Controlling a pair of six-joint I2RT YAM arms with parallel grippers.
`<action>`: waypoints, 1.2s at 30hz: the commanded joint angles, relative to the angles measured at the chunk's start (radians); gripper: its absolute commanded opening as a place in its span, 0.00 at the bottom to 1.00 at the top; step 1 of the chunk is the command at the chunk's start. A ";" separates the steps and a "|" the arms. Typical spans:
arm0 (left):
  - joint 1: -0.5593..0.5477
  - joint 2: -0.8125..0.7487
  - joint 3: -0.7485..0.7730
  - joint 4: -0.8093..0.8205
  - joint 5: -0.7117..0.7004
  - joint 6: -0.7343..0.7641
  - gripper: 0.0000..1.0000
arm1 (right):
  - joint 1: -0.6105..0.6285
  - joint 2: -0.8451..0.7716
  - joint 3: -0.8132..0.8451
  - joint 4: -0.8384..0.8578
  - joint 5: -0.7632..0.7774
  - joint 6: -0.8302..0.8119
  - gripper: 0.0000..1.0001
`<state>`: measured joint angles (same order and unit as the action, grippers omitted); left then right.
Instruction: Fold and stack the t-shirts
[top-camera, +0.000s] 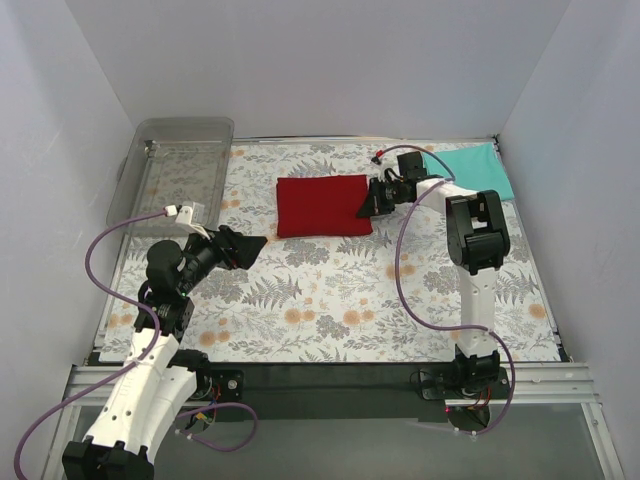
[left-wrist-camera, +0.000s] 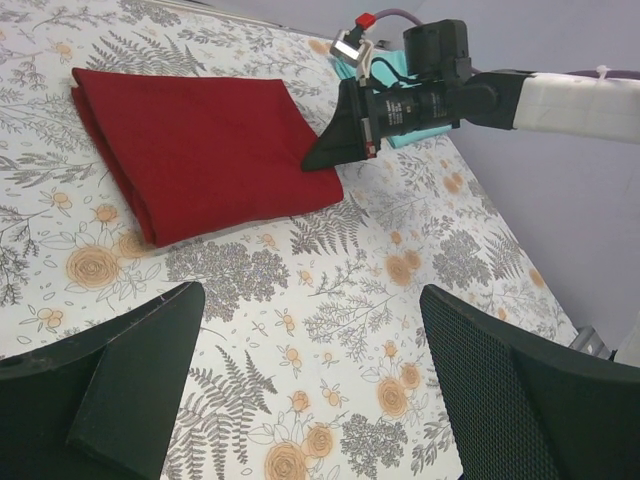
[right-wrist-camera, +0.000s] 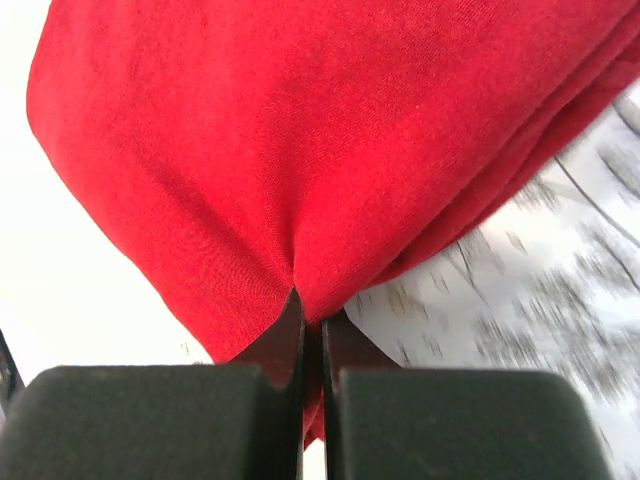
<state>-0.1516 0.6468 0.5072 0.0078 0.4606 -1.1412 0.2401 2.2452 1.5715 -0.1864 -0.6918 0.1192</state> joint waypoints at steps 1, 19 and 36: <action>0.007 -0.012 -0.010 -0.002 0.019 -0.005 0.82 | -0.050 -0.104 -0.028 -0.074 -0.003 -0.108 0.01; 0.007 -0.036 -0.061 0.058 0.072 -0.063 0.82 | -0.162 -0.280 -0.249 -0.260 0.173 -0.389 0.59; 0.007 -0.042 -0.072 0.064 0.059 -0.055 0.82 | -0.142 -0.101 -0.082 -0.199 0.119 -0.043 0.81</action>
<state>-0.1516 0.6167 0.4473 0.0628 0.5171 -1.2049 0.0589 2.1029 1.4834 -0.3656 -0.6250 -0.0010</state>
